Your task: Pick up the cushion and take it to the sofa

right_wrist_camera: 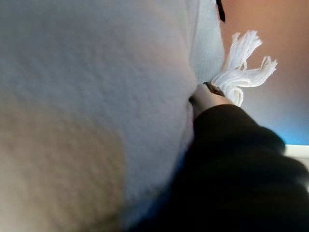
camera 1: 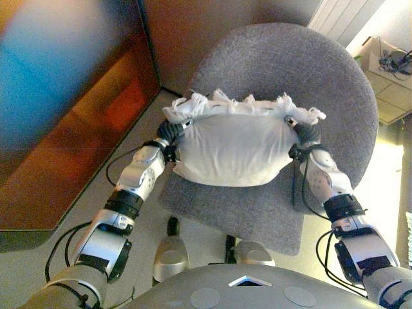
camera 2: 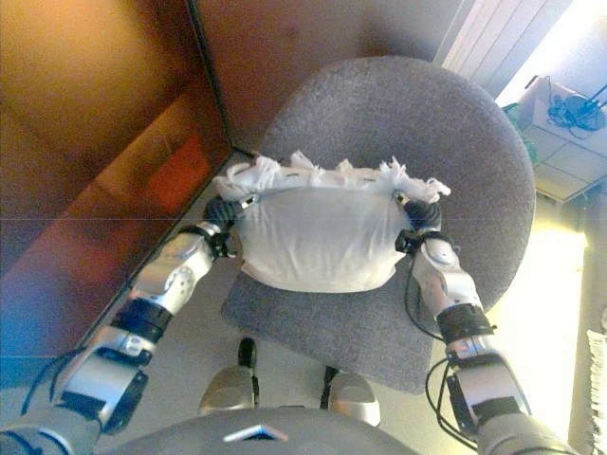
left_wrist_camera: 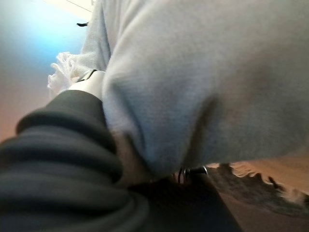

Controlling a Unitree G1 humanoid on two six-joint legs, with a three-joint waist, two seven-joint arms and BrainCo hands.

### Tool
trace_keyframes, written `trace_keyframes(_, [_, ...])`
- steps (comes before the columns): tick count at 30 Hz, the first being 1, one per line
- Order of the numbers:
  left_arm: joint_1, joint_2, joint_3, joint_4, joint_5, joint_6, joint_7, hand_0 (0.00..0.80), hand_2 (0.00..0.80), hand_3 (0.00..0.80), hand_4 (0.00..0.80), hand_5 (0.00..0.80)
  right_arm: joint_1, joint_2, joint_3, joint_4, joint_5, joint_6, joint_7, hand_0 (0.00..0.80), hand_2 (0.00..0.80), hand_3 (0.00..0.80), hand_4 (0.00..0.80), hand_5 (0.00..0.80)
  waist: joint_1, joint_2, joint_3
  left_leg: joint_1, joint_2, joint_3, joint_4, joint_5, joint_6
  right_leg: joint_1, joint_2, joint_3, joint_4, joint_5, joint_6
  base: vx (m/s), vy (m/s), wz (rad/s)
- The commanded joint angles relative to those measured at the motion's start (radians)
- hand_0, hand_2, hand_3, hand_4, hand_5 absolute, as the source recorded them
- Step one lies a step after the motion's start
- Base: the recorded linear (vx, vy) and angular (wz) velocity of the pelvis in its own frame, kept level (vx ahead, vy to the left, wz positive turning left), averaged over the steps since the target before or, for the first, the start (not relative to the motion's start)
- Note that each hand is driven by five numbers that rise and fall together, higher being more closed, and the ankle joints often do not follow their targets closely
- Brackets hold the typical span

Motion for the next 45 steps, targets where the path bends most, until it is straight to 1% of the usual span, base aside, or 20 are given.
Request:
trace_keyframes(1, [-0.183, -0.034, -0.059, 0.03, -0.064, -0.038, -0.004, 0.8, 0.8, 0.8, 0.8, 0.8, -0.2, -0.087, -0.023, -0.025, 0.103, -0.094, 0.019, 0.8, 0.8, 0.8, 0.8, 0.8, -0.017, 0.004, -0.021, -0.014, 0.107, 0.027, 0.104, -0.095, -0.062, -0.056, -0.131, 0.079, -0.03, 0.11, 0.145, -0.068, -0.07, -0.04])
trace_keyframes(3, [-0.221, -0.029, -0.08, 0.028, -0.053, -0.029, -0.013, 0.8, 0.8, 0.8, 0.8, 0.8, -0.239, -0.12, -0.033, 0.019, 0.155, -0.096, 0.019, 0.8, 0.8, 0.8, 0.8, 0.8, -0.022, 0.0, -0.016, -0.029, 0.114, 0.03, 0.107, -0.092, -0.069, -0.055, -0.13, 0.083, -0.043, 0.112, 0.147, -0.045, -0.059, -0.04])
trace_keyframes(6, [-0.237, -0.037, -0.09, -0.004, -0.096, -0.009, -0.016, 0.8, 0.8, 0.8, 0.8, 0.8, -0.26, -0.146, -0.045, 0.044, 0.163, -0.107, 0.004, 0.8, 0.8, 0.8, 0.8, 0.8, -0.024, -0.003, -0.018, -0.023, 0.119, 0.038, 0.09, -0.082, -0.072, -0.036, -0.128, 0.082, -0.07, 0.116, 0.149, 0.024, -0.019, -0.05])
trace_keyframes(10, [-0.223, -0.071, -0.116, -0.068, -0.095, 0.025, -0.004, 0.8, 0.8, 0.8, 0.8, 0.8, -0.245, -0.188, -0.064, 0.044, 0.14, -0.075, 0.011, 0.8, 0.8, 0.8, 0.8, 0.8, -0.03, -0.011, -0.037, -0.006, 0.125, 0.044, 0.092, -0.086, -0.074, -0.012, -0.127, 0.094, -0.075, 0.113, 0.153, 0.125, -0.042, -0.14])
trace_keyframes(11, [-0.23, -0.079, -0.122, -0.068, -0.105, 0.031, 0.006, 0.8, 0.8, 0.8, 0.8, 0.8, -0.253, -0.199, -0.058, 0.054, 0.127, -0.062, 0.021, 0.8, 0.8, 0.8, 0.8, 0.8, -0.031, -0.016, -0.038, -0.008, 0.129, 0.046, 0.108, -0.091, -0.077, -0.012, -0.127, 0.097, -0.067, 0.111, 0.153, 0.108, -0.083, -0.02])
trace_keyframes(13, [-0.254, -0.087, -0.128, -0.056, -0.136, 0.028, 0.03, 0.8, 0.8, 0.8, 0.8, 0.8, -0.282, -0.212, -0.037, 0.073, 0.129, -0.063, 0.025, 0.8, 0.8, 0.8, 0.8, 0.8, -0.033, -0.022, -0.031, -0.023, 0.137, 0.044, 0.146, -0.103, -0.083, -0.017, -0.126, 0.1, -0.055, 0.106, 0.15, 0.006, -0.088, 0.02])
trace_keyframes(14, [-0.284, -0.086, -0.127, -0.04, -0.157, 0.022, 0.042, 0.8, 0.8, 0.8, 0.8, 0.8, -0.32, -0.219, -0.021, 0.093, 0.15, -0.074, 0.024, 0.8, 0.8, 0.8, 0.8, 0.8, -0.032, -0.031, -0.014, -0.057, 0.147, 0.035, 0.204, -0.121, -0.089, -0.037, -0.125, 0.102, -0.023, 0.095, 0.144, -0.117, -0.11, -0.04])
trace_keyframes(17, [-0.338, -0.061, -0.13, -0.019, -0.178, -0.001, 0.033, 0.8, 0.8, 0.8, 0.8, 0.8, -0.389, -0.219, -0.01, 0.127, 0.197, -0.098, 0.003, 0.8, 0.8, 0.8, 0.8, 0.8, -0.03, -0.035, 0.04, -0.169, 0.164, -0.007, 0.344, -0.161, -0.099, -0.118, -0.121, 0.108, 0.069, 0.069, 0.128, -0.185, -0.107, -0.2])
trace_keyframes(19, [-0.357, -0.055, -0.135, -0.013, -0.188, -0.004, 0.037, 0.8, 0.8, 0.8, 0.8, 0.8, -0.412, -0.219, -0.008, 0.144, 0.208, -0.099, -0.004, 0.8, 0.8, 0.8, 0.8, 0.8, -0.031, -0.032, 0.06, -0.205, 0.166, -0.024, 0.382, -0.176, -0.1, -0.151, -0.121, 0.109, 0.103, 0.058, 0.123, -0.106, -0.05, -0.2])
trace_keyframes(23, [-0.416, -0.061, -0.14, 0.031, -0.19, -0.025, 0.065, 0.8, 0.8, 0.8, 0.8, 0.8, -0.498, -0.215, 0.018, 0.204, 0.195, -0.095, -0.015, 0.8, 0.8, 0.8, 0.8, 0.8, -0.033, -0.021, 0.114, -0.297, 0.161, -0.057, 0.454, -0.196, -0.103, -0.244, -0.135, 0.113, 0.178, 0.041, 0.111, -0.116, -0.001, -0.02])
trace_keyframes(25, [-0.447, -0.06, -0.138, 0.069, -0.185, -0.043, 0.087, 0.8, 0.8, 0.8, 0.8, 0.8, -0.542, -0.212, 0.038, 0.226, 0.182, -0.083, -0.007, 0.8, 0.8, 0.8, 0.8, 0.8, -0.036, -0.015, 0.135, -0.333, 0.151, -0.068, 0.48, -0.201, -0.101, -0.295, -0.144, 0.115, 0.215, 0.039, 0.107, -0.087, 0.061, 0.0])
trace_keyframes(26, [-0.467, -0.057, -0.132, 0.093, -0.173, -0.051, 0.096, 0.8, 0.8, 0.8, 0.8, 0.8, -0.57, -0.212, 0.051, 0.236, 0.175, -0.065, -0.001, 0.8, 0.8, 0.8, 0.8, 0.8, -0.038, -0.011, 0.146, -0.354, 0.147, -0.073, 0.494, -0.203, -0.101, -0.325, -0.151, 0.118, 0.237, 0.038, 0.104, -0.066, 0.076, -0.01])
trace_keyframes(30, [-0.529, -0.047, -0.129, 0.144, -0.166, -0.072, 0.119, 0.8, 0.8, 0.8, 0.8, 0.8, -0.635, -0.214, 0.086, 0.287, 0.194, -0.031, 0.01, 0.8, 0.8, 0.8, 0.8, 0.8, -0.041, -0.001, 0.166, -0.393, 0.142, -0.075, 0.525, -0.211, -0.103, -0.387, -0.158, 0.13, 0.293, 0.027, 0.102, -0.016, 0.056, 0.02])
trace_keyframes(33, [-0.579, -0.043, -0.135, 0.185, -0.164, -0.094, 0.127, 0.8, 0.8, 0.8, 0.8, 0.8, -0.683, -0.209, 0.103, 0.333, 0.204, -0.027, 0.013, 0.8, 0.8, 0.8, 0.8, 0.8, -0.041, -0.004, 0.173, -0.418, 0.141, -0.075, 0.543, -0.215, -0.107, -0.417, -0.162, 0.132, 0.317, 0.024, 0.103, 0.0, 0.0, 0.0])
trace_keyframes(37, [-0.639, -0.063, -0.139, 0.232, -0.198, -0.105, 0.173, 0.8, 0.8, 0.8, 0.8, 0.8, -0.753, -0.193, 0.137, 0.387, 0.195, -0.017, 0.024, 0.8, 0.8, 0.8, 0.8, 0.8, -0.04, -0.009, 0.184, -0.444, 0.138, -0.073, 0.557, -0.218, -0.109, -0.453, -0.166, 0.136, 0.347, 0.018, 0.105, -0.003, 0.015, -0.03])
trace_keyframes(41, [-0.693, -0.065, -0.148, 0.296, -0.242, -0.123, 0.226, 0.8, 0.8, 0.8, 0.8, 0.8, -0.84, -0.192, 0.181, 0.501, 0.152, 0.026, 0.045, 0.8, 0.8, 0.8, 0.8, 0.8, -0.035, -0.013, 0.184, -0.453, 0.137, -0.07, 0.553, -0.214, -0.11, -0.468, -0.171, 0.133, 0.352, 0.019, 0.108, 0.014, 0.019, -0.05])
trace_keyframes(44, [-0.725, -0.066, -0.154, 0.345, -0.299, -0.129, 0.234, 0.8, 0.8, 0.8, 0.8, 0.8, -0.907, -0.185, 0.23, 0.587, 0.112, 0.068, 0.024, 0.8, 0.8, 0.8, 0.8, 0.8, -0.029, -0.02, 0.183, -0.455, 0.136, -0.07, 0.547, -0.21, -0.11, -0.475, -0.168, 0.133, 0.356, 0.018, 0.109, 0.011, 0.007, -0.03])
trace_keyframes(45, [-0.73, -0.068, -0.16, 0.355, -0.298, -0.128, 0.227, 0.8, 0.8, 0.8, 0.8, 0.8, -0.926, -0.185, 0.248, 0.606, 0.13, 0.075, 0.014, 0.646, 0.646, 0.646, 0.646, 0.646, -0.027, -0.022, 0.183, -0.455, 0.137, -0.069, 0.544, -0.208, -0.11, -0.476, -0.168, 0.131, 0.354, 0.019, 0.109, 0.0, 0.0, 0.0])
